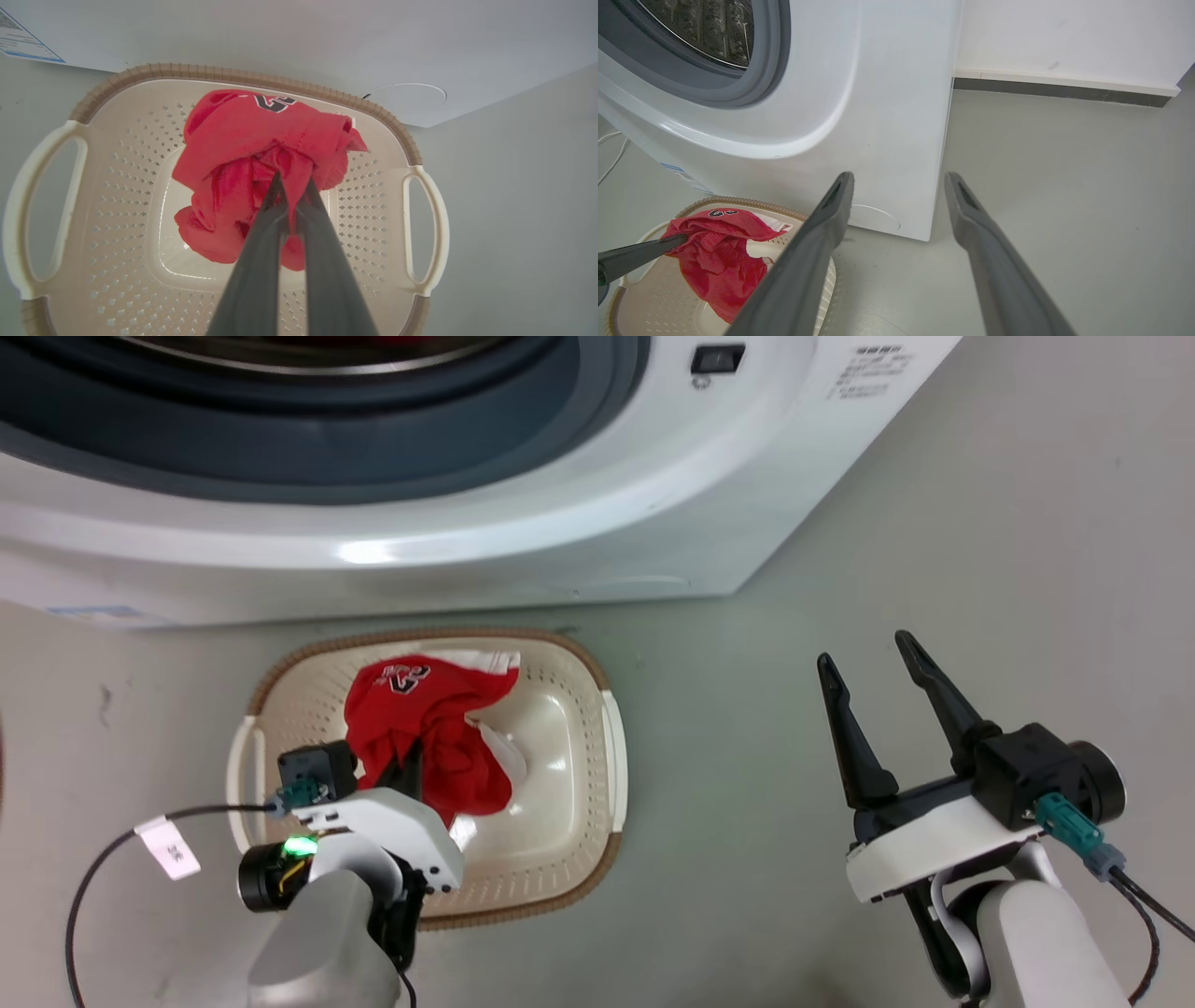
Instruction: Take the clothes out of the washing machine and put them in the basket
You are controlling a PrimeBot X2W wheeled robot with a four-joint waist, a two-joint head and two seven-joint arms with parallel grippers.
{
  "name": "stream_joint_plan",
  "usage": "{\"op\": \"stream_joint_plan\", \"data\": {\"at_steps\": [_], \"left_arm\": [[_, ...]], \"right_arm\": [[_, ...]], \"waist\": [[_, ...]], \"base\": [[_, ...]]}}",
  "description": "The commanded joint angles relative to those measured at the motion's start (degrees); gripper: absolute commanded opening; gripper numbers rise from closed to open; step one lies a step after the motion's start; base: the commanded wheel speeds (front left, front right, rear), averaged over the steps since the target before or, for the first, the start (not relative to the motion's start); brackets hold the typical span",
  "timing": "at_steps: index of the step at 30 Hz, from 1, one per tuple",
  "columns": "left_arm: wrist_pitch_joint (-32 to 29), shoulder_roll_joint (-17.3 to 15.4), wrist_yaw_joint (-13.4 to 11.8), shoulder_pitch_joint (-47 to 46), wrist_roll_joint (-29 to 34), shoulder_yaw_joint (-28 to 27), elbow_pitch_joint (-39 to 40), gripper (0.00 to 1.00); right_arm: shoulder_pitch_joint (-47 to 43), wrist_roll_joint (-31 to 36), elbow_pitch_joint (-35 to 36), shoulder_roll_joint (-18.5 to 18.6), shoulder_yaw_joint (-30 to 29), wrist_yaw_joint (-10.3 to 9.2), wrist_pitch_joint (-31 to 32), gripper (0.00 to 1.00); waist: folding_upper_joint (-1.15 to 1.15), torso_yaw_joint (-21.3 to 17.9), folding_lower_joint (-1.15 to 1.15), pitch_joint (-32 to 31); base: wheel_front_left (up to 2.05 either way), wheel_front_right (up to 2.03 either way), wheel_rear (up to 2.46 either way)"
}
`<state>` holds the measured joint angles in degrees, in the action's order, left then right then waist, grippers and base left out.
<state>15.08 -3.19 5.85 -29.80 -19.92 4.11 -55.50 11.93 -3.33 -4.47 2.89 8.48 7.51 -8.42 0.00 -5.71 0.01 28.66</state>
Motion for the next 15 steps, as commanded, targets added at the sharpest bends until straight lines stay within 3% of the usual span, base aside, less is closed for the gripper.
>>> {"op": "stream_joint_plan", "data": {"at_steps": [1,12,13,15], "left_arm": [[0.1,-0.7,-0.2,-2.3,0.1,-0.3,-2.5,0.00],[-0.6,-3.3,-0.7,-9.8,-0.4,-0.6,-16.1,0.00],[-0.9,-3.4,-0.6,-9.9,-0.4,-0.4,-16.5,0.07],[-1.1,-3.7,-0.4,-10.2,0.0,0.2,-17.0,0.49]], "right_arm": [[1.4,0.5,0.1,0.0,0.1,-0.04,-0.4,1.00],[4.1,-0.7,-0.3,0.0,1.4,-0.04,-2.1,1.00],[4.3,-0.8,-0.4,0.0,1.5,-0.04,-2.2,1.00],[4.5,-1.1,-0.8,0.0,1.5,-0.04,-2.4,1.00]], "waist": [[0.00,-1.5,-0.01,5.1],[0.00,-4.6,-0.01,11.0],[0.00,-4.7,-0.01,11.1],[0.00,-4.9,-0.01,10.9]], "base": [[0.00,0.00,0.00],[0.00,0.00,0.00],[0.00,0.00,0.00],[0.00,0.00,0.00]]}}
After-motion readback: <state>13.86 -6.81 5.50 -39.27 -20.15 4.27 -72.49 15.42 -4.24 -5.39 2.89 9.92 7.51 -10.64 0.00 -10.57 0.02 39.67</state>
